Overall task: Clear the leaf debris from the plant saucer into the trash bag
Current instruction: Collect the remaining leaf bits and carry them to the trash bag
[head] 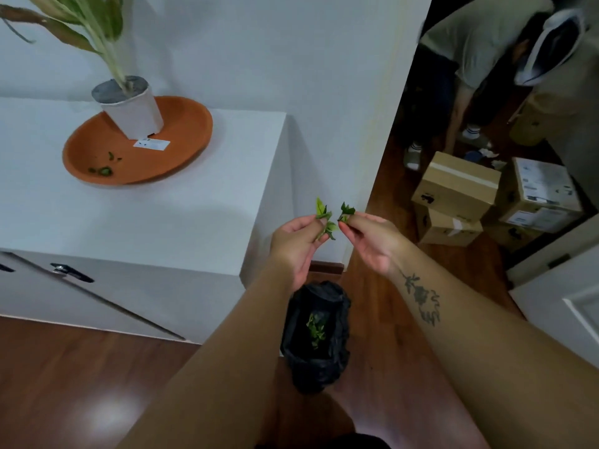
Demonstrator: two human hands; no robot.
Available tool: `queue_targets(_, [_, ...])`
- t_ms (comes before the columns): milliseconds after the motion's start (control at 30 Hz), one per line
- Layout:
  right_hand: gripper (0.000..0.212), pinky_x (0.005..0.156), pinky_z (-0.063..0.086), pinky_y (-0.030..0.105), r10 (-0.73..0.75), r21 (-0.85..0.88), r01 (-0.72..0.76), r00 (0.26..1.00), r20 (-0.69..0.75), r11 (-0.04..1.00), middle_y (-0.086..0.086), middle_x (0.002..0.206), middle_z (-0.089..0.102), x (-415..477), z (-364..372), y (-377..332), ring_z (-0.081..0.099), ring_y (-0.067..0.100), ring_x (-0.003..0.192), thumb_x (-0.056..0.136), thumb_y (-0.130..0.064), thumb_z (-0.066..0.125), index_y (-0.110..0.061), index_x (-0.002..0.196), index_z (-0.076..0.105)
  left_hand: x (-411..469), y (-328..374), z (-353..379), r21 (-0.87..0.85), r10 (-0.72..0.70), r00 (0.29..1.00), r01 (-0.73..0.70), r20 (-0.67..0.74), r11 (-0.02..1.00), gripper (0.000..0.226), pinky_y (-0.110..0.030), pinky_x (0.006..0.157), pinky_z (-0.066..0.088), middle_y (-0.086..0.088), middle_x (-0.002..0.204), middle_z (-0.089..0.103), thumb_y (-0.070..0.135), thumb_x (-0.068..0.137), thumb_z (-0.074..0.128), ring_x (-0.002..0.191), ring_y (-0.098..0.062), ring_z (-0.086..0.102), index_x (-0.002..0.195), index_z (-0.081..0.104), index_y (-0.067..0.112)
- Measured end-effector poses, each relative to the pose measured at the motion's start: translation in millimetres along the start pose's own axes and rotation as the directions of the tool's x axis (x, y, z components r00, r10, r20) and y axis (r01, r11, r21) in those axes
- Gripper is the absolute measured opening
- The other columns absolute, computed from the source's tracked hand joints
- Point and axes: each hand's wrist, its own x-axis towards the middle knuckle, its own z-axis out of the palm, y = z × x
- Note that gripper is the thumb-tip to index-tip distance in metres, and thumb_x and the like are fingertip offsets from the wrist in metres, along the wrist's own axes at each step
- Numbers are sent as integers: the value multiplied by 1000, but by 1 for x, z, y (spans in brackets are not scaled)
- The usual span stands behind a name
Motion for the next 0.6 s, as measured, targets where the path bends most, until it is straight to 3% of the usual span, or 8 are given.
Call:
queue_targets(167, [9,77,57,25,37,-10,-37,998,-41,999,19,95,63,21,-39,39,63,22,93,90,10,52,9,93,60,17,-62,-21,-35,-69,994,66,-84,997,16,-16,71,56,-9,96,74,1,88,66,89,-14,70,104,68,-2])
queue_targets(267, [18,71,59,23,67,-13,-68,994,-92,998,20,99,60,41,-66,70,63,23,89,88,12,53,11,106,57,31,-102,-48,16,-101,985,104,-139,994,23,-19,74,55,-16,103,71,1,89,66,96,-20,68,110,65,-7])
queue_targets(333, [21,69,60,22,106,-28,-109,988,-115,994,21,102,59,53,-82,90,63,24,90,88,12,54,12,109,56,41,-126,-67,65,-116,979,129,-170,989,17,-23,77,54,-17,102,71,2,88,66,96,-23,68,103,67,-6])
queue_targets(400, [16,68,60,21,124,-46,-131,985,-123,990,23,105,59,67,-95,115,62,25,94,87,12,54,12,103,57,51,-151,-86,87,-139,971,158,-193,984,2,-22,73,56,-14,93,71,1,87,68,90,-21,69,89,69,1])
queue_targets(467, [15,68,59,19,112,-85,-123,986,-122,989,24,104,59,80,-105,139,61,27,97,87,13,54,15,102,57,59,-169,-102,89,-174,959,198,-226,976,10,-19,67,57,-9,83,70,-2,86,67,81,-17,68,80,66,6])
queue_targets(600, [10,63,58,17,125,-242,-151,985,-122,958,15,83,61,102,-127,184,62,19,78,86,12,56,4,81,58,78,-207,-134,149,-251,930,298,-270,943,4,-15,62,57,-11,86,68,-1,88,65,77,-15,66,92,64,0])
